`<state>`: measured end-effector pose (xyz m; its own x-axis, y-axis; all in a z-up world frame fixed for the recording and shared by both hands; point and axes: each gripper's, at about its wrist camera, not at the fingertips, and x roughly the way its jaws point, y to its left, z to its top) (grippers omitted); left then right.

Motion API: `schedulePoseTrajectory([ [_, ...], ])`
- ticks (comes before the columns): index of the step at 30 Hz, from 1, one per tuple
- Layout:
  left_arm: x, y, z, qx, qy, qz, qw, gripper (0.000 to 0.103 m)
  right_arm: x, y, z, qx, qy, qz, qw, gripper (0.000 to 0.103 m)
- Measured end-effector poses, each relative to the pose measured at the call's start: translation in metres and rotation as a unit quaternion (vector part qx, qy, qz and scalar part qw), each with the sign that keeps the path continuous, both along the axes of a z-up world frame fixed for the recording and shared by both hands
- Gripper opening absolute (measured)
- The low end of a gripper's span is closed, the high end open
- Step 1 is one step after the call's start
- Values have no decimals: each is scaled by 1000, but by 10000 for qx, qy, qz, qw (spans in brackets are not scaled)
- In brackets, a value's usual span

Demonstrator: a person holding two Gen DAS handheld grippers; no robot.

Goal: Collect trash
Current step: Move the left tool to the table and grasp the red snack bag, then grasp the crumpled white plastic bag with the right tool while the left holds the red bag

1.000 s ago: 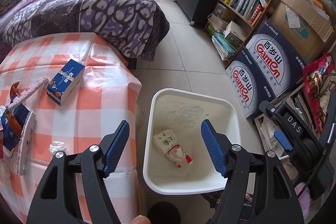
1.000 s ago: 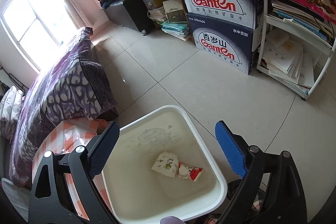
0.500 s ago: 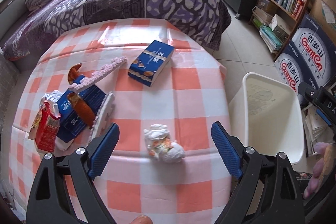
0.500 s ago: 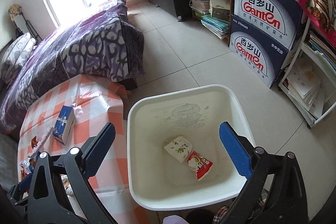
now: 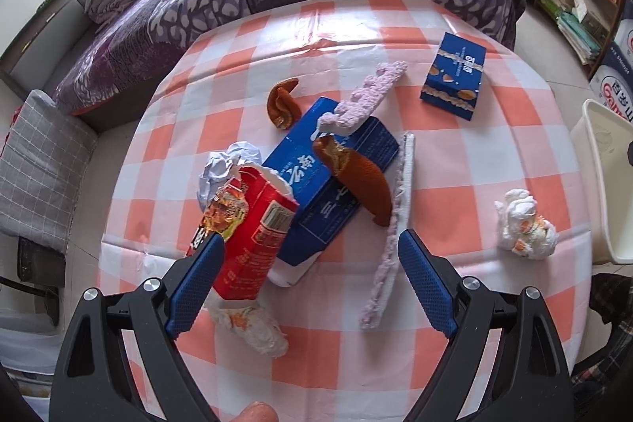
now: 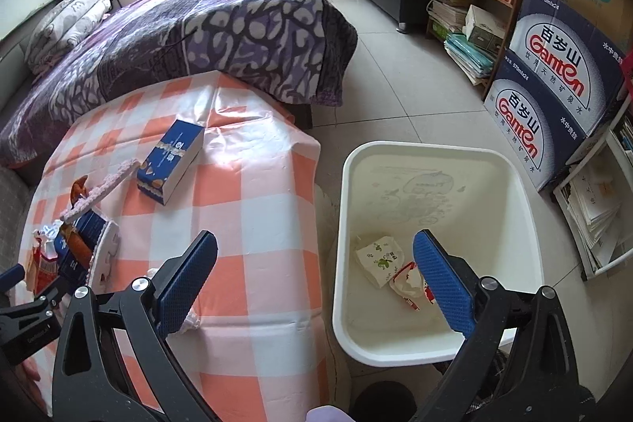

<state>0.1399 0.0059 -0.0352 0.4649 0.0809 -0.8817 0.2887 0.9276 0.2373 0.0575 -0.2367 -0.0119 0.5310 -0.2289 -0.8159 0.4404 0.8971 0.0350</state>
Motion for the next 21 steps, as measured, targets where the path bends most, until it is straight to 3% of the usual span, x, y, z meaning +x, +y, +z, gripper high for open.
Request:
schedulePoseTrajectory([
  [5,19,33,-4,-44,186,116,9998,87,14,35,-14,52,309,666,9973,95],
  [10,33,59,-11,-512,461,176,9975,87,25,66,-29,-27,646,1198,9907,95],
  [13,38,64,-16,-598,554,23,9967,86,29,81,-37,-26,802,1482,9857,95],
  [15,39,66,-20,-623,566,-111,9964,78,33,91,-40,75,839,1648,9827,95],
  [17,42,69,-24,-739,718,-160,9945,57,38,100,-41,223,847,1782,9801,95],
  [21,42,75,-17,-1079,607,-141,9922,52,48,119,-47,483,907,1956,9753,95],
])
